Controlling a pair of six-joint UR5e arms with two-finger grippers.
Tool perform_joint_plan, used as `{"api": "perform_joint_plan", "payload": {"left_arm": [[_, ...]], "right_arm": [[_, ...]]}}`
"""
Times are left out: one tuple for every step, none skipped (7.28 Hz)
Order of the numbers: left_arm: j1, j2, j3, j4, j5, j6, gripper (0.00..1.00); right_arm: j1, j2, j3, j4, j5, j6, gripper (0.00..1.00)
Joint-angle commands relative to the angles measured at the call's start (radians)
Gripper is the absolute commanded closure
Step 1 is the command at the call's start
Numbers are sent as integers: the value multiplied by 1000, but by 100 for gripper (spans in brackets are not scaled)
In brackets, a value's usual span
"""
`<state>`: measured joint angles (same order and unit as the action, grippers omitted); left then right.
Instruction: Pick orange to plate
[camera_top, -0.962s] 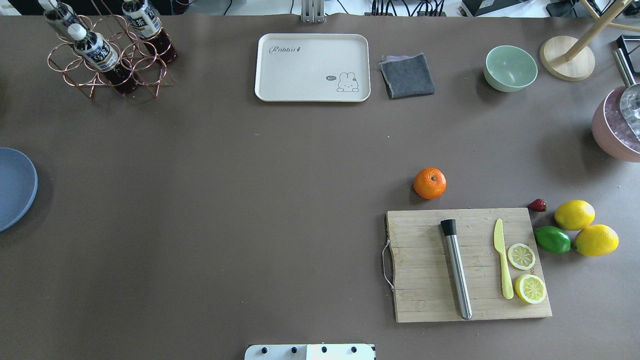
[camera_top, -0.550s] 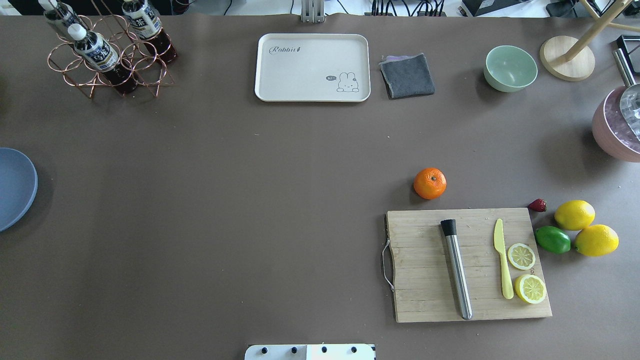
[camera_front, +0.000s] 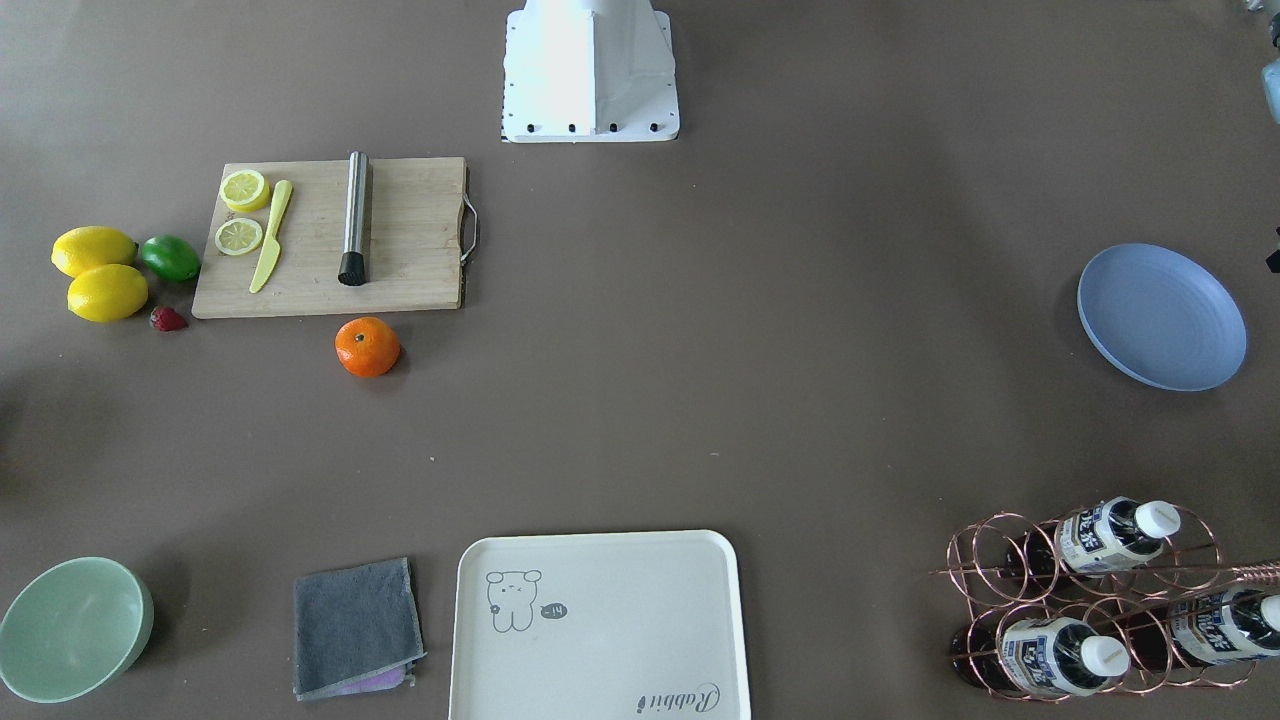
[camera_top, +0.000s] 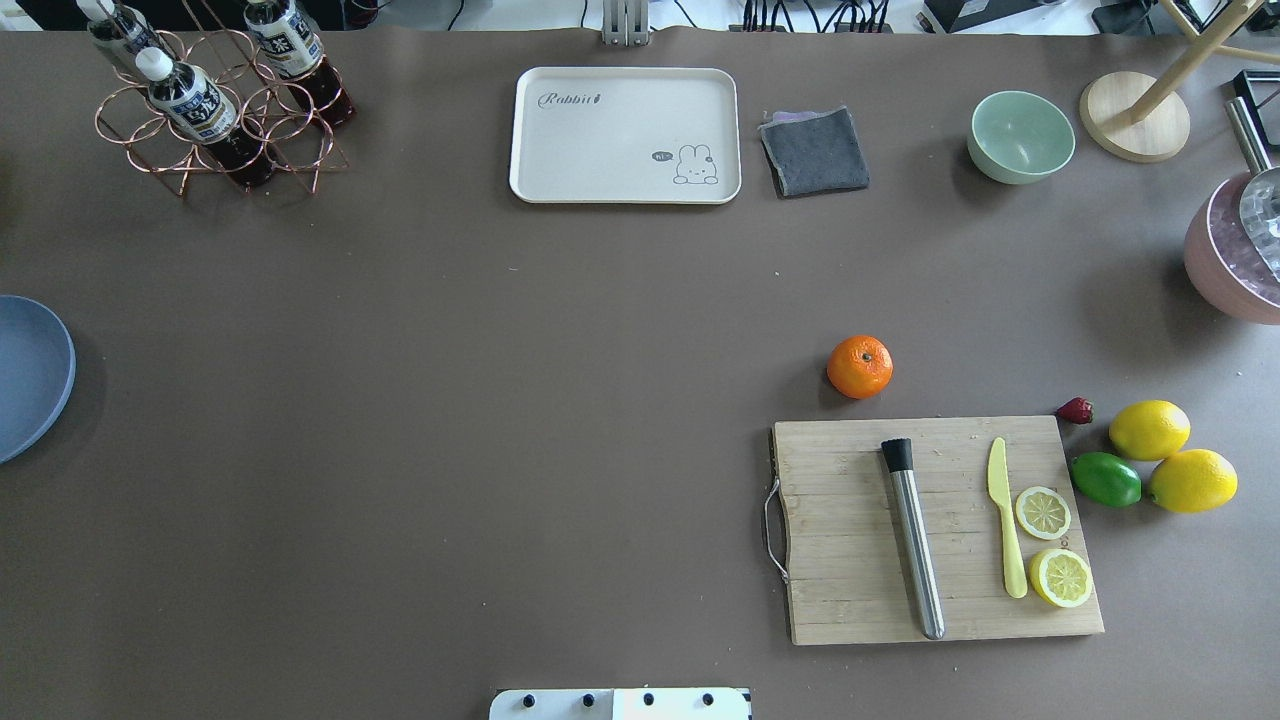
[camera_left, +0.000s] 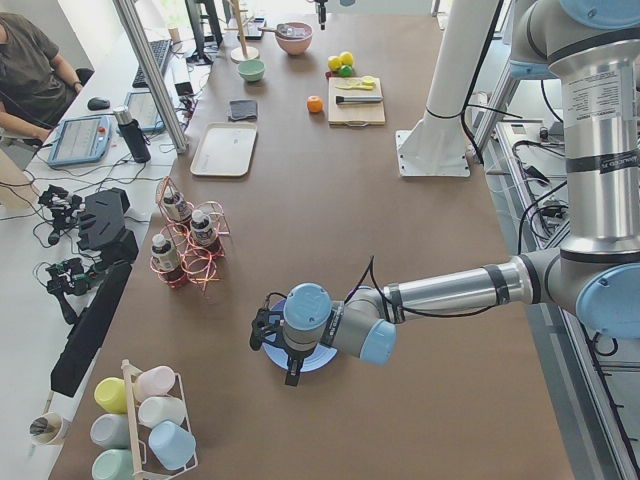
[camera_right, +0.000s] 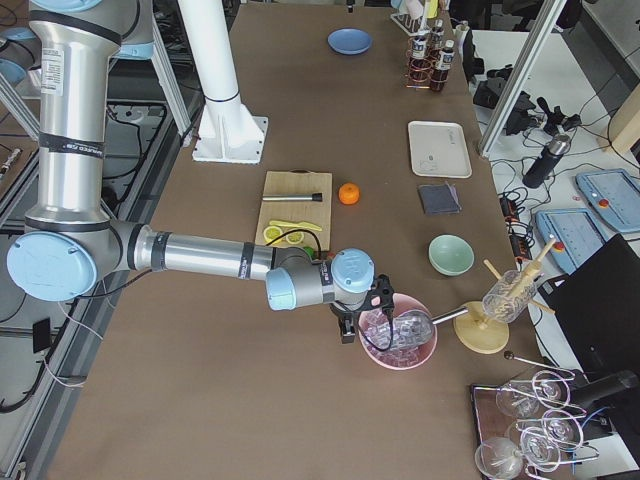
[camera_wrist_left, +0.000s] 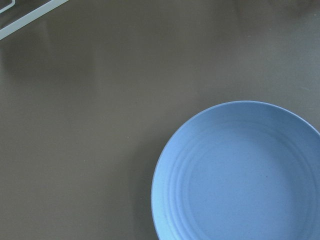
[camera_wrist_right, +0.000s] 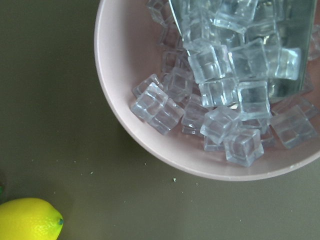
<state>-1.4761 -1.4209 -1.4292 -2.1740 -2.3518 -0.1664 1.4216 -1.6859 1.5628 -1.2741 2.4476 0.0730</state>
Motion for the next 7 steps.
{"api": "perform_joint_plan", "payload": {"left_arm": [[35, -32, 90, -79, 0, -43, 3], [58, -44, 140, -142, 2, -65, 3], [63, -68, 188, -194, 2, -91, 3], [65, -70, 194, -213, 2, -108, 3], [65, -69, 199, -213, 0, -108, 3], [88, -72, 211, -219, 2, -108, 3], [118, -84, 248, -254, 12, -110, 3]], "right_arm": [[-6, 0, 0, 1, 8, -2, 0], [-7, 0, 0, 31, 5, -1, 0], [-7, 0, -13, 65, 1, -1, 0], [-7, 0, -17, 79, 5, 1, 0], [-7, -8, -23, 116, 5, 2, 0], [-7, -9, -21, 117, 7, 1, 0], [-7, -8, -23, 116, 7, 1, 0]]}}
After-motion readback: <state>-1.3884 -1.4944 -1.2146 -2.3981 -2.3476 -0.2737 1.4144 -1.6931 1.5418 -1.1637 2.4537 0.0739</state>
